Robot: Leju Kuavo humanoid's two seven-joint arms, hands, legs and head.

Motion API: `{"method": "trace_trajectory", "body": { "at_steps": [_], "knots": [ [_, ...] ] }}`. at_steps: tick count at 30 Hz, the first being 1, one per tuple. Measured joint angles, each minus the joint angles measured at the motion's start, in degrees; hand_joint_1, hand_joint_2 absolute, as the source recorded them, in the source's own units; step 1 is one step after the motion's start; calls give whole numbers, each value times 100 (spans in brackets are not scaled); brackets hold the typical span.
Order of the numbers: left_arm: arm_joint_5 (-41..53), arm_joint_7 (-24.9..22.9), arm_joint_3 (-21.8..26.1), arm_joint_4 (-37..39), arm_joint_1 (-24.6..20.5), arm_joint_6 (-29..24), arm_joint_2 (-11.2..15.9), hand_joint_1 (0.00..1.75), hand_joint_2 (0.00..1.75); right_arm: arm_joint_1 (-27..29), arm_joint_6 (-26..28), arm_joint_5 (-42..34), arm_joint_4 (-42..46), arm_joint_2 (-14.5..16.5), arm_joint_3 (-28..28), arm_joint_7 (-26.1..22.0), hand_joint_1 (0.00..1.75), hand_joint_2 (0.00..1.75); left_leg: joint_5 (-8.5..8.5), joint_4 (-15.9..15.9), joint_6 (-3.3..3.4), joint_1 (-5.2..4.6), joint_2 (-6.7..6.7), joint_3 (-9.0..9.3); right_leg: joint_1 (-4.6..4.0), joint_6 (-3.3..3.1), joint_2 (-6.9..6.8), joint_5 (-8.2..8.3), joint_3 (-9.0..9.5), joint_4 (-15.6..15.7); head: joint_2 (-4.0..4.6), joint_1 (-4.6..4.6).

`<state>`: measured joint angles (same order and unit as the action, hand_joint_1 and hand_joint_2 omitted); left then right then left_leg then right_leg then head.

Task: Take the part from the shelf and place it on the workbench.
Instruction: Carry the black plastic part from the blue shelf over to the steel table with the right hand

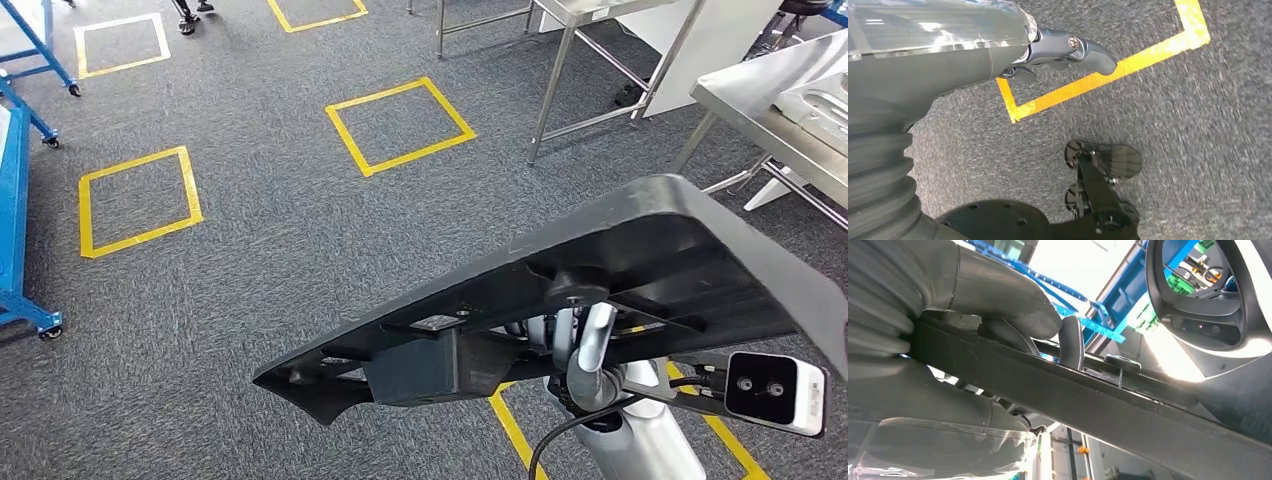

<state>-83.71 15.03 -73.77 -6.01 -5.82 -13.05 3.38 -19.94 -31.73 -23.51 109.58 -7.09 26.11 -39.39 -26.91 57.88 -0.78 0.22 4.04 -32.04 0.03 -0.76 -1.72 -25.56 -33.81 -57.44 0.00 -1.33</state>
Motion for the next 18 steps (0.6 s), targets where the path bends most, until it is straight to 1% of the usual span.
{"method": "trace_trajectory", "body": {
  "at_steps": [1,2,3,4,5,6,7,8,9,10,11,12,13,14,15,16,17,18],
  "knots": [
    [0,6,0,0,-5,2,-1,0,175,1,-7,11,1,8,-2,0,175,175,-104,147,-26,7,-84,-55,18,-35,45,17,11,24,0,0],
    [0,11,0,0,-4,7,-1,0,175,11,-26,27,1,17,-6,0,175,175,-268,424,-49,19,-195,-174,33,-64,90,30,23,41,0,0],
    [0,16,0,0,3,10,-1,0,175,30,-62,44,1,25,-14,0,175,175,-462,800,-65,26,-292,-342,28,-82,139,33,23,43,0,0],
    [0,17,0,0,14,13,-1,0,175,69,-127,68,-2,31,-32,0,175,175,-633,1208,-78,30,-334,-534,21,-90,194,34,21,41,0,0],
    [0,17,0,0,27,14,-2,0,175,121,-220,96,-9,36,-64,0,175,175,-724,1517,-89,34,-350,-688,17,-93,255,34,21,37,0,0],
    [0,18,0,0,38,10,-2,0,175,176,-323,120,-21,40,-107,0,175,175,-698,1623,-95,37,-355,-751,15,-92,317,33,23,30,0,0],
    [0,19,0,0,45,6,-2,0,175,226,-423,139,-37,49,-157,0,175,175,-561,1496,-95,42,-360,-704,17,-87,380,30,26,22,0,0],
    [0,21,0,0,47,3,-2,0,175,262,-503,149,-55,63,-209,0,175,175,-342,1143,-91,52,-391,-547,21,-77,441,23,29,7,0,0],
    [0,24,0,0,48,0,-2,0,175,284,-554,154,-72,76,-255,0,175,175,-154,724,-81,65,-482,-355,22,-59,500,13,27,-13,0,0],
    [0,20,0,0,48,1,-2,0,175,295,-580,155,-88,87,-298,0,175,175,-26,362,-67,76,-573,-184,20,-33,559,3,15,-40,0,0],
    [0,5,0,0,50,1,-3,0,175,302,-583,146,-103,93,-335,0,175,175,36,123,-49,80,-652,-73,20,0,611,0,-4,-61,0,0],
    [0,-19,0,0,52,-2,-3,0,175,307,-568,123,-117,92,-369,0,175,175,31,32,-23,73,-695,-32,24,36,658,6,-25,-71,0,0],
    [0,-49,-1,0,53,-7,-3,0,175,309,-536,90,-130,87,-401,0,175,175,33,14,8,63,-666,-26,30,75,706,19,-43,-68,0,0],
    [0,-74,-2,0,52,-11,-5,0,175,309,-499,55,-138,81,-425,0,175,175,52,-1,49,67,-618,-24,37,108,714,23,-53,-67,0,0],
    [0,-91,-3,0,50,-15,-7,0,175,302,-467,27,-144,74,-444,0,175,175,72,-24,95,71,-568,-16,35,135,649,-8,-73,-106,0,1],
    [0,-100,-5,0,50,-17,-7,0,175,287,-443,11,-150,70,-452,0,175,175,90,-50,137,80,-516,-9,30,157,542,-101,-137,-240,0,1],
    [0,-104,-7,0,53,-17,-7,0,175,274,-429,5,-157,67,-455,0,175,175,103,-70,169,84,-464,-6,28,171,409,-256,-256,-496,0,1],
    [0,-105,-9,0,61,-17,-3,0,175,264,-423,2,-166,66,-456,0,175,175,104,-75,185,73,-414,-9,30,185,294,-444,-425,-850,0,1]
  ]
}}
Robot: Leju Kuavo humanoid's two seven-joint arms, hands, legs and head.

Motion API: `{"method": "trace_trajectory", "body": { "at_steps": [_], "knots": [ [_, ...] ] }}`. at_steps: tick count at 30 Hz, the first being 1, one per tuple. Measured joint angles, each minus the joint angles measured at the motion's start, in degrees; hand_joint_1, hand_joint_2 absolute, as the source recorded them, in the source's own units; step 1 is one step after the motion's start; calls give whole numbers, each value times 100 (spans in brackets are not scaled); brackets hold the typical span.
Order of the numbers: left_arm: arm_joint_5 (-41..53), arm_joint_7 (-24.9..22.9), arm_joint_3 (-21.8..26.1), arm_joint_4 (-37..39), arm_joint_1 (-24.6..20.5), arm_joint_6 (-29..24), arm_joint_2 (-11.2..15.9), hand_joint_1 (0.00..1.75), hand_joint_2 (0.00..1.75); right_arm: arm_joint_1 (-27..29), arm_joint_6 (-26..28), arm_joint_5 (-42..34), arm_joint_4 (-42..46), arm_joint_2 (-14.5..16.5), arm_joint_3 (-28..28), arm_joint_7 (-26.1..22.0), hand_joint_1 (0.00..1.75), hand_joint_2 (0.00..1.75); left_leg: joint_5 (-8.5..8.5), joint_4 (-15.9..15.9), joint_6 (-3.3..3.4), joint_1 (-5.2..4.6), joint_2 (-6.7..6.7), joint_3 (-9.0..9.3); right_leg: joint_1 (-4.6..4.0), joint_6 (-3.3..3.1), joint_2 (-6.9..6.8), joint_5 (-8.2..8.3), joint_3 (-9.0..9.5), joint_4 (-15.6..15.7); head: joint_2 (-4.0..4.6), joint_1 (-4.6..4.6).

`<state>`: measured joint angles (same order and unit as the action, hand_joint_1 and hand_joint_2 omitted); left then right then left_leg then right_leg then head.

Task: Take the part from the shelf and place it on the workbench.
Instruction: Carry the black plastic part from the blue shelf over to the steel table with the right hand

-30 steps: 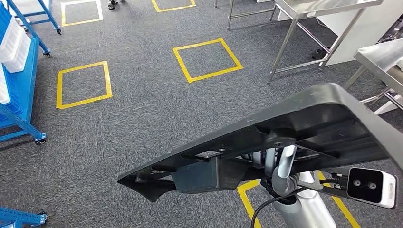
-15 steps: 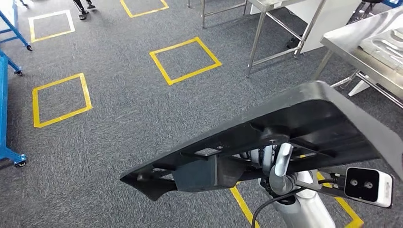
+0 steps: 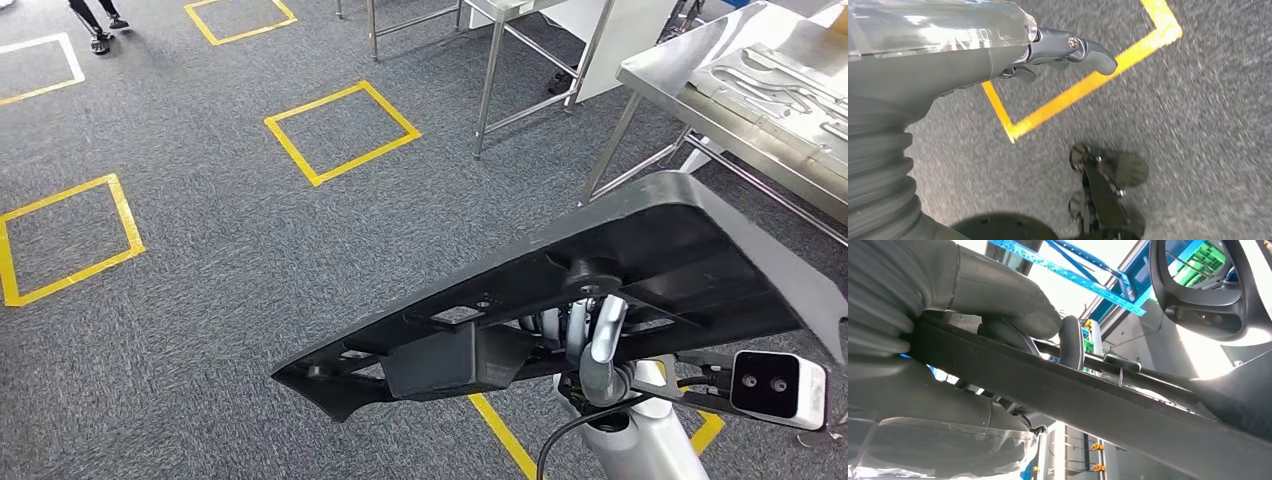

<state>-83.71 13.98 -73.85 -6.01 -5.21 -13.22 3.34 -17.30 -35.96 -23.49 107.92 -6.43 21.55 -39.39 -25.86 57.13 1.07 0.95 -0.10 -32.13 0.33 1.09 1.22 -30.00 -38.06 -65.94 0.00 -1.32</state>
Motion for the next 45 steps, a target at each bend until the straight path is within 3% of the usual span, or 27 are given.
{"method": "trace_trajectory", "body": {
  "at_steps": [2,3,4,6,8,9,12,14,16,18,19,20,22,24,26,27,29,31,32,33,34,35,37,39,42,44,45],
  "knots": [
    [0,-2,-2,0,20,0,4,0,175,0,7,-1,-25,-4,0,0,175,175,-4,2,8,-18,105,-11,19,22,-72,-271,-339,-691,0,-1],
    [0,-2,-2,0,24,0,6,0,175,2,9,-1,-38,-7,0,0,175,175,-6,3,8,-23,157,-14,26,26,-84,-265,-399,-810,0,-1],
    [0,-3,-2,0,24,0,7,0,175,2,11,-1,-47,-10,0,0,175,175,-10,4,3,-27,206,-12,32,24,-100,-153,-341,-699,0,-1],
    [0,1,-4,0,17,1,7,0,175,-8,20,-1,-54,-13,-1,0,175,175,-25,5,-20,-33,290,10,26,-3,-239,204,62,64,0,-1],
    [0,23,-7,0,12,2,7,0,175,-26,49,2,-54,-14,0,0,175,175,-51,12,-69,-57,359,30,-18,-52,-390,396,387,693,0,-1],
    [0,35,-8,0,10,3,7,0,175,-31,67,5,-54,-14,1,0,175,175,-62,14,-99,-68,394,38,-40,-76,-415,401,434,802,0,-1],
    [0,54,-9,0,-7,11,10,0,175,-36,90,22,-51,-15,3,0,175,175,-118,47,-202,-65,433,51,-34,-163,-257,425,430,830,0,-1],
    [0,71,-10,0,-14,22,15,0,175,-47,92,32,-48,-12,5,0,175,175,-351,394,-254,-44,261,-84,-3,-234,-175,448,451,862,0,-2],
    [0,98,-14,0,-2,39,19,0,175,-52,99,48,-49,-4,10,0,175,175,-740,1177,-278,-32,98,-443,-11,-273,-85,447,452,860,0,-2],
    [0,122,-21,0,13,53,22,0,175,-48,116,70,-51,1,13,0,175,175,-889,1738,-285,-30,61,-733,-25,-281,32,445,451,851,0,-1],
    [0,131,-25,0,14,57,23,0,175,-46,129,78,-52,1,14,0,175,175,-781,1681,-279,-30,56,-724,-28,-277,93,441,455,843,0,-1],
    [0,137,-27,0,13,61,25,0,175,-44,140,82,-54,1,15,0,175,175,-575,1389,-267,-29,38,-601,-28,-269,156,436,463,834,0,-1],
    [0,140,-30,0,9,66,29,0,175,-31,129,84,-49,1,15,0,175,175,-182,543,-231,-21,-117,-223,-31,-237,271,417,469,806,0,-1],
    [0,132,-32,0,8,68,31,0,175,14,37,92,-42,2,10,0,175,175,-66,106,-192,-27,-257,-21,-24,-182,362,415,443,784,0,-2],
    [0,119,-33,0,3,67,30,0,175,72,-86,115,-38,8,-1,0,175,175,-66,65,-139,-37,-223,0,-12,-109,445,436,418,796,0,-2],
    [0,113,-33,0,-3,67,28,0,175,91,-124,137,-38,20,-5,0,175,175,-49,39,-103,-31,-174,8,-10,-76,423,424,408,784,0,-1],
    [0,102,-33,0,-15,67,26,0,175,97,-114,205,-37,74,0,0,175,175,-14,-25,-28,-10,-70,30,-22,-27,214,248,287,530,0,-1],
    [0,80,-33,0,-11,62,26,0,175,100,3,255,-37,151,39,0,175,175,-11,-45,12,-17,39,33,0,2,-21,-117,-55,-171,0,-1],
    [0,64,-33,0,-5,51,26,0,175,104,77,266,-38,183,72,0,175,175,-14,-44,17,-22,96,30,18,18,-59,-261,-241,-546,0,-1],
    [0,50,-33,0,-1,34,26,0,175,107,145,275,-38,205,111,0,175,175,-19,-43,16,-24,151,28,35,34,-76,-309,-359,-777,0,-1],
    [0,40,-33,0,-2,15,25,0,175,108,203,281,-38,227,150,0,175,175,-25,-42,9,-23,203,32,49,46,-94,-241,-362,-780,0,-1],
    [0,35,-33,0,-7,-2,23,0,175,106,246,287,-38,248,186,0,175,175,-33,-41,-2,-23,251,41,59,52,-127,-83,-248,-558,0,-1],
    [0,21,-34,0,-15,-25,17,0,175,93,299,291,-32,294,241,0,175,175,-60,-34,-40,-36,333,73,48,35,-317,275,182,258,0,-1],
    [0,-1,-36,0,-15,-47,13,0,175,76,323,289,-17,331,280,0,175,175,-92,-21,-102,-64,412,97,4,-24,-449,413,432,764,0,-1],
    [0,-14,-41,0,-29,-66,15,0,175,72,344,288,4,368,309,0,175,175,-134,-8,-207,-64,515,115,-19,-125,-325,423,431,836,0,-1],
    [0,-15,-49,0,-39,-68,18,0,175,63,351,288,16,399,321,0,175,175,-324,255,-262,-40,363,19,9,-200,-230,449,450,874,0,-1],
    [0,-16,-54,0,-35,-68,20,0,175,60,352,288,19,420,328,0,175,175,-501,568,-281,-28,238,-120,19,-226,-184,457,460,884,0,-2]
  ]
}}
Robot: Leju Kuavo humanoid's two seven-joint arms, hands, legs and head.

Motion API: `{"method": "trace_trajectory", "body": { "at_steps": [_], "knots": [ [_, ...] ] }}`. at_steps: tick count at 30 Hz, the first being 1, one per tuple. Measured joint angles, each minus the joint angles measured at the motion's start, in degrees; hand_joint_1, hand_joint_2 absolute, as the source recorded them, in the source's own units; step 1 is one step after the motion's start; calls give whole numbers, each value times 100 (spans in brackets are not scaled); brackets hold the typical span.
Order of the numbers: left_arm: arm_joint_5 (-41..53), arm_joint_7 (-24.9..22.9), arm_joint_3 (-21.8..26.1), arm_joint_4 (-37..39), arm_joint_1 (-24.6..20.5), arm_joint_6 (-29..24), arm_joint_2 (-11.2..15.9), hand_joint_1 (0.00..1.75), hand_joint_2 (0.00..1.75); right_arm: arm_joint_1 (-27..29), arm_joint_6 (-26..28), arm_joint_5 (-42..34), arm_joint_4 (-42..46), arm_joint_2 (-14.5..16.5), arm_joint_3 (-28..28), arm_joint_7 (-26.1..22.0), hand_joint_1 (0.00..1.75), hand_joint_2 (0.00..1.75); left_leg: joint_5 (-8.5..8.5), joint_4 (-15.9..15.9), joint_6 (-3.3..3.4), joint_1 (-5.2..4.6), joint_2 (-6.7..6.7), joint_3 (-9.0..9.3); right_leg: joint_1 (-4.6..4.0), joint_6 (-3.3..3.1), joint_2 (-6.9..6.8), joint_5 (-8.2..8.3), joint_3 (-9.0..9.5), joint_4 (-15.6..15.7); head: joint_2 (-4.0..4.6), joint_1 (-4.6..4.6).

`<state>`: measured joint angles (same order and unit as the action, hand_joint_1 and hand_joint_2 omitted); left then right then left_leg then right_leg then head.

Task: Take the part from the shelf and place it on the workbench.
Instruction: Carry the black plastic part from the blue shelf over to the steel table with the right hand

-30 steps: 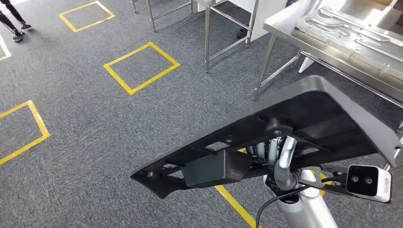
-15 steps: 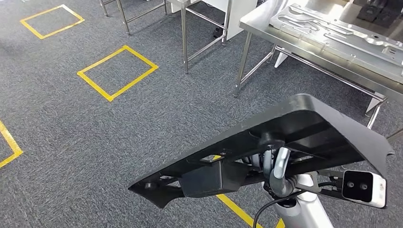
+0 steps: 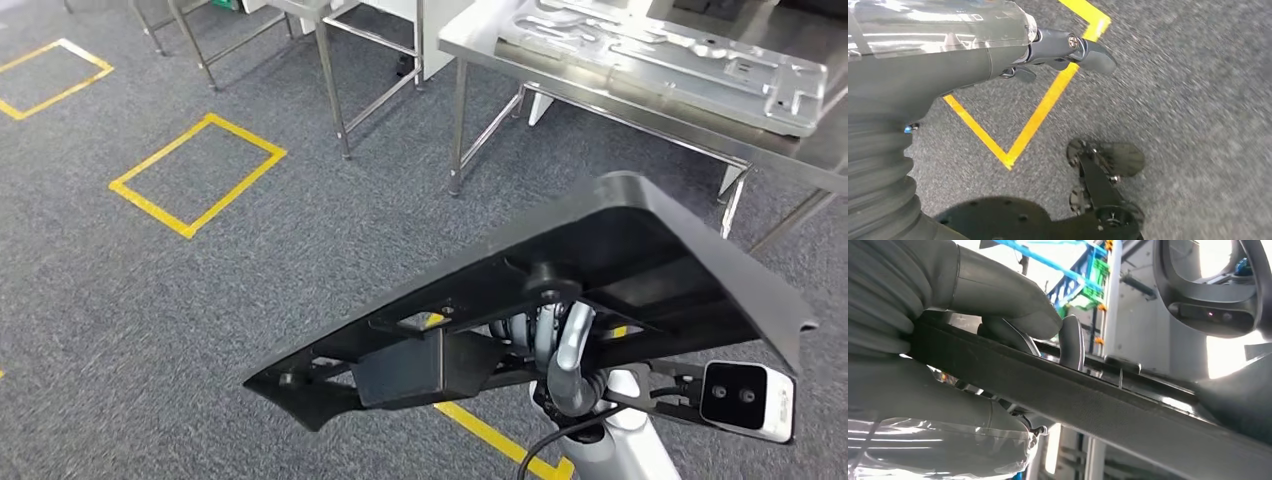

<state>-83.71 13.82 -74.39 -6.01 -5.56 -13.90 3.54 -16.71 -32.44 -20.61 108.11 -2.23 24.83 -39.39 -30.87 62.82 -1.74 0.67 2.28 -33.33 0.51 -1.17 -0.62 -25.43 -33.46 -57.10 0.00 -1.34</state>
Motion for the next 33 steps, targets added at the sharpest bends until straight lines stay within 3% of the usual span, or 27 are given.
{"method": "trace_trajectory", "body": {
  "at_steps": [2,3,4,6,8,10,11,12,14,16,17,18,19,20,22,24,25,27,28,30,32,33],
  "knots": [
    [0,-2,-8,0,21,0,-1,0,175,1,1,0,2,28,8,0,175,175,-346,806,-22,3,-145,-385,-7,-23,110,1,2,-2,0,0],
    [0,-2,-10,0,30,0,1,0,175,5,1,0,2,33,10,0,175,175,-406,1079,-28,3,-167,-534,-12,-24,175,0,4,-5,0,0],
    [0,-3,-11,0,35,0,1,0,175,8,1,0,2,34,11,0,175,175,-341,1128,-26,4,-176,-582,-15,-22,240,-2,10,-10,0,1],
    [0,-3,-14,0,35,0,5,0,175,10,1,0,2,38,13,0,175,175,71,562,-10,13,-233,-366,-13,-6,367,-16,32,-26,0,0],
    [0,-2,-15,0,31,0,8,0,175,8,1,1,2,40,15,0,175,175,392,-185,23,39,-464,-47,-21,36,481,-37,23,-63,0,1],
    [0,3,-16,0,29,0,8,0,175,7,1,0,2,41,17,0,175,175,434,-461,69,43,-610,61,-21,102,581,-34,-24,-86,0,1],
    [0,5,-16,0,26,0,7,0,175,7,-8,-1,2,41,17,0,175,175,437,-481,99,39,-578,63,-18,143,631,-24,-46,-84,0,1],
    [0,8,-16,0,23,0,4,0,175,10,-25,-1,2,41,17,0,175,175,453,-497,140,41,-526,67,-10,177,633,-23,-56,-86,0,1],
    [0,8,-16,0,16,0,1,0,175,5,-86,6,3,43,17,0,175,175,481,-541,223,53,-414,88,-14,234,435,-159,-149,-283,0,1],
    [0,2,-16,1,27,0,1,0,175,-4,-148,16,1,46,17,0,175,175,483,-559,274,43,-292,97,-9,275,175,-509,-454,-922,0,1],
    [0,-2,-16,1,36,0,3,0,175,-6,-167,17,-5,48,17,0,175,175,478,-557,285,34,-230,95,1,291,129,-677,-649,-1311,0,0],
    [0,-2,-16,1,43,1,4,0,175,-8,-180,11,-17,49,17,0,175,175,473,-556,289,28,-169,94,11,303,111,-762,-795,-1599,0,1],
    [0,2,-16,1,43,4,5,0,175,-22,-191,2,-37,48,17,0,175,175,467,-553,288,23,-110,95,18,307,98,-735,-844,-1686,0,1],
    [0,9,-16,0,38,10,5,0,175,-55,-203,-9,-58,48,17,0,175,175,459,-551,283,21,-57,102,22,303,80,-603,-774,-1542,0,1],
    [0,30,-16,0,24,21,2,0,175,-192,-197,-27,-102,48,21,1,175,175,438,-547,258,10,37,128,5,259,-71,-222,-374,-765,0,1],
    [0,34,-16,0,11,24,-2,0,175,-428,10,-109,-144,35,96,12,175,175,413,-538,208,-19,118,145,-41,191,-220,-32,-80,-178,0,1],
    [0,25,-15,0,4,24,-3,0,175,-569,195,-200,-161,11,172,29,175,175,405,-537,180,-31,162,149,-63,163,-239,-26,-47,-85,0,1],
    [0,1,-14,0,-23,24,1,0,175,-865,575,-448,-190,-68,362,115,175,175,390,-539,117,-40,235,162,-58,113,-124,-2,-63,-62,0,1],
    [0,-4,-12,0,-39,24,6,0,175,-993,699,-548,-198,-105,439,169,175,175,353,-505,89,-34,201,158,-41,83,-80,15,-56,-40,0,1],
    [0,-13,-8,0,-61,25,16,0,175,-1203,827,-670,-208,-145,565,257,175,175,98,-107,42,-12,14,-4,-3,22,2,45,-35,-1,0,0],
    [0,-24,-6,0,-56,26,21,0,175,-1316,864,-714,-214,-168,667,295,175,175,-277,682,14,2,-142,-368,-7,-4,90,48,-38,0,0,0],
    [0,-29,-5,0,-50,26,23,0,175,-1334,868,-719,-219,-183,705,306,175,175,-377,1007,2,4,-164,-534,-10,-6,144,48,-38,-3,0,1]
  ]
}}
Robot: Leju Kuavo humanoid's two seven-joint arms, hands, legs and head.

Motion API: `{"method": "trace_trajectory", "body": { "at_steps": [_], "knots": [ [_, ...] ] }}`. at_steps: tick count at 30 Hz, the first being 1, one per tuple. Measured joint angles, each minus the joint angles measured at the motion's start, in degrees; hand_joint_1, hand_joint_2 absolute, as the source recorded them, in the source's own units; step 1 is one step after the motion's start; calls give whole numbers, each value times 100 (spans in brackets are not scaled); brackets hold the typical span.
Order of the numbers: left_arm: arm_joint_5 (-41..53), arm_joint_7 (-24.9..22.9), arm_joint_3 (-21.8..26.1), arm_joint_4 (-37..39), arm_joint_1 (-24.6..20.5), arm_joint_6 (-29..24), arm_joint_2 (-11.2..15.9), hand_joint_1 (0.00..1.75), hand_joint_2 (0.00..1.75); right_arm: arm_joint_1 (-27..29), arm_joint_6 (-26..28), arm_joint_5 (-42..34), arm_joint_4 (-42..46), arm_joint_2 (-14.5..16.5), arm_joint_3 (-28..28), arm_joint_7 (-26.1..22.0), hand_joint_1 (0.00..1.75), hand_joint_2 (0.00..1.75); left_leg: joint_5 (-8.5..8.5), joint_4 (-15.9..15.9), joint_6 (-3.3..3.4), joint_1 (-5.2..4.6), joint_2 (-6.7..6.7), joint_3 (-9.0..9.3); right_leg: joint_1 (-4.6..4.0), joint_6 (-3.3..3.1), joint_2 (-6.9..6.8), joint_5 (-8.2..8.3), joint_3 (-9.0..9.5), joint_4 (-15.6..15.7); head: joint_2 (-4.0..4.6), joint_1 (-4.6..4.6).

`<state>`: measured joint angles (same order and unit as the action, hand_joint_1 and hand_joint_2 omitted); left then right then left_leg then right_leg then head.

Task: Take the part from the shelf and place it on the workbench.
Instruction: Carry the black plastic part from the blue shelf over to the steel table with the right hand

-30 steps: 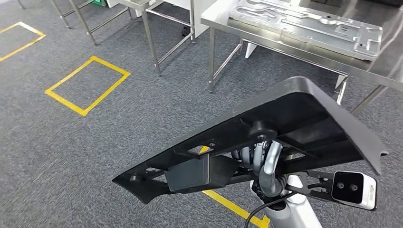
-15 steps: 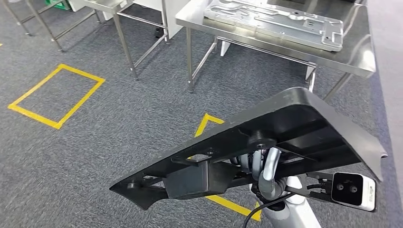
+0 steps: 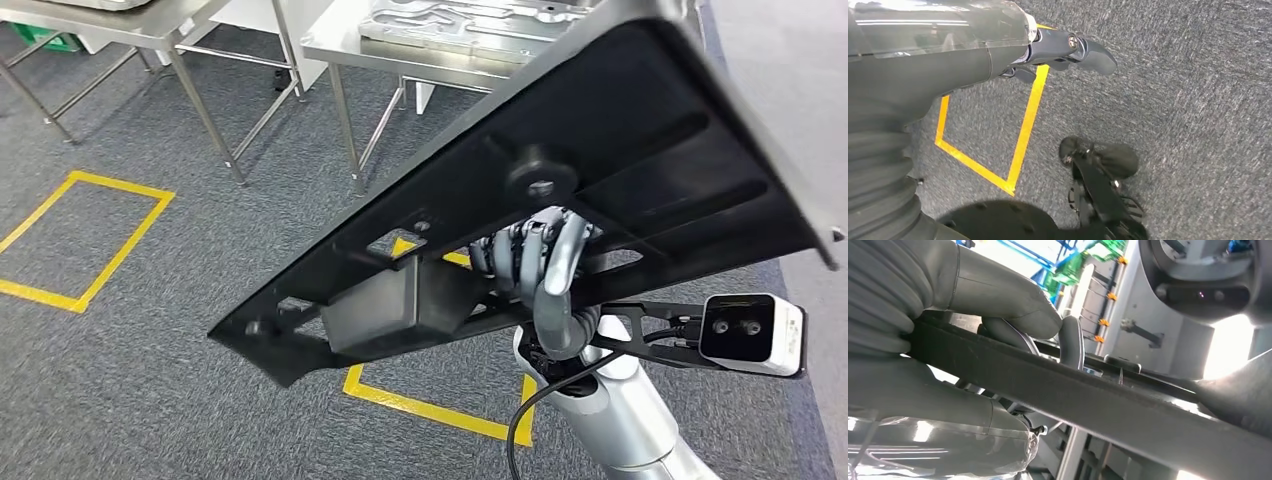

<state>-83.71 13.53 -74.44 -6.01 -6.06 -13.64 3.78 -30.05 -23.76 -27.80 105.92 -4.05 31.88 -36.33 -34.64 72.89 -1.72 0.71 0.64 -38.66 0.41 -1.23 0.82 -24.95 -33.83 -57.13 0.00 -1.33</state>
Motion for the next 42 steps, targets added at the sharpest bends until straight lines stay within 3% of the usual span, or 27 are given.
{"method": "trace_trajectory", "body": {
  "at_steps": [1,2,4,5,7,9,10,12,14,16,17,18,20,22,24,26,28,30,31,32,34,36,37,39,42],
  "knots": [
    [0,-4,1,0,6,1,3,0,175,-8,1,-3,-5,-17,33,7,175,175,19,131,-6,1,-9,-83,-2,1,58,-2,1,-6,0,0],
    [0,-6,1,0,8,3,7,0,175,-14,1,-3,-9,-32,60,10,175,175,151,33,-8,6,-14,-60,-1,7,119,-7,5,-14,0,0],
    [0,-7,3,0,6,9,19,0,175,-41,1,-4,-15,-57,103,11,175,175,590,-710,2,30,-107,244,5,37,240,-27,8,-48,0,0],
    [0,-7,4,0,3,14,23,0,175,-62,1,-5,-16,-67,117,10,175,175,730,-1079,14,41,-194,404,-1,61,296,-40,-5,-79,0,0],
    [0,-10,5,0,-4,21,27,0,175,-95,4,-6,-23,-85,134,11,175,175,809,-1428,61,49,-314,554,-6,123,389,-42,-52,-114,0,-1],
    [0,-16,8,0,-16,26,25,0,175,-107,7,-7,-30,-108,143,11,175,175,816,-1447,136,40,-262,559,1,195,468,-23,-82,-108,0,-1],
    [0,-17,10,0,-24,29,22,0,175,-112,7,-8,-31,-121,145,11,175,175,832,-1470,175,43,-219,568,1,227,445,-41,-94,-127,0,0],
    [0,-16,15,0,-31,37,21,0,175,-141,9,-9,-32,-145,150,10,175,175,862,-1522,257,58,-124,587,-4,285,246,-238,-243,-440,0,0],
    [0,-16,22,0,-19,39,25,0,175,-163,16,-11,-37,-160,160,9,175,175,861,-1530,295,39,-26,587,4,326,20,-586,-597,-1157,0,0],
    [0,-19,27,0,-6,39,26,0,175,-160,21,-11,-45,-178,177,9,175,175,854,-1528,302,19,79,583,18,344,-43,-725,-860,-1672,0,0],
    [0,-19,28,0,-7,39,27,0,175,-160,22,-11,-48,-189,185,10,175,175,849,-1527,302,11,128,587,20,338,-59,-639,-838,-1626,0,0],
    [0,-19,30,0,-11,39,26,0,175,-162,22,-11,-49,-196,191,10,175,175,842,-1527,297,3,174,599,17,319,-91,-465,-695,-1353,0,0],
    [0,-17,31,0,-18,40,25,0,175,-177,23,-11,-49,-202,195,10,175,175,819,-1524,273,-22,254,629,-30,239,-285,-131,-262,-540,0,0],
    [0,-22,32,0,-20,35,24,0,175,-195,55,-27,-48,-206,197,6,175,175,794,-1520,226,-46,328,648,-89,162,-412,-28,-44,-100,0,0],
    [0,-30,31,0,-28,13,26,0,175,-213,150,-77,-45,-227,204,5,175,175,776,-1530,167,-58,417,671,-96,109,-322,-27,-46,-57,0,0],
    [0,-33,31,0,-43,-6,37,0,175,-265,252,-132,-39,-251,221,24,175,175,684,-1433,103,-49,340,654,-56,52,-222,4,-26,-12,0,0],
    [0,-33,31,0,-41,2,49,0,175,-339,307,-175,-34,-260,260,62,175,175,379,-911,50,-26,114,424,-24,7,-131,28,-9,18,0,0],
    [0,-31,31,0,-22,35,57,0,175,-377,351,-201,-33,-262,303,114,175,175,42,-115,16,-14,2,37,-22,-9,-25,30,-13,14,0,0],
    [0,-28,31,0,-16,61,62,0,175,-385,379,-205,-33,-263,321,135,175,175,1,126,5,-10,-9,-95,-22,-10,23,28,-11,9,0,0],
    [0,-26,30,0,-14,86,68,0,175,-397,410,-206,-33,-265,343,149,175,175,76,153,-1,-7,-12,-131,-19,-7,68,24,-7,2,0,0],
    [0,-23,29,0,-23,135,78,0,175,-447,475,-200,-32,-271,394,152,175,175,504,-466,1,9,-19,117,-11,17,143,2,10,-21,0,0],
    [0,-17,33,0,-34,179,83,0,175,-486,508,-190,-35,-281,427,98,175,175,801,-1205,41,13,-63,440,-28,70,197,-34,7,-64,0,0],
    [0,-6,37,0,-36,198,83,0,175,-491,505,-184,-43,-289,436,42,175,175,844,-1393,78,10,-83,517,-36,99,210,-46,-5,-79,0,0],
    [0,32,45,0,-30,224,81,0,175,-488,484,-163,-79,-314,453,-97,175,175,834,-1458,173,-4,-97,533,-37,161,224,-50,-24,-81,0,0],
    [0,73,48,0,-24,239,74,0,175,-476,461,-131,-140,-373,471,-231,175,175,852,-1508,292,6,-77,565,-15,260,102,-204,-120,-317,0,0]
  ]
}}
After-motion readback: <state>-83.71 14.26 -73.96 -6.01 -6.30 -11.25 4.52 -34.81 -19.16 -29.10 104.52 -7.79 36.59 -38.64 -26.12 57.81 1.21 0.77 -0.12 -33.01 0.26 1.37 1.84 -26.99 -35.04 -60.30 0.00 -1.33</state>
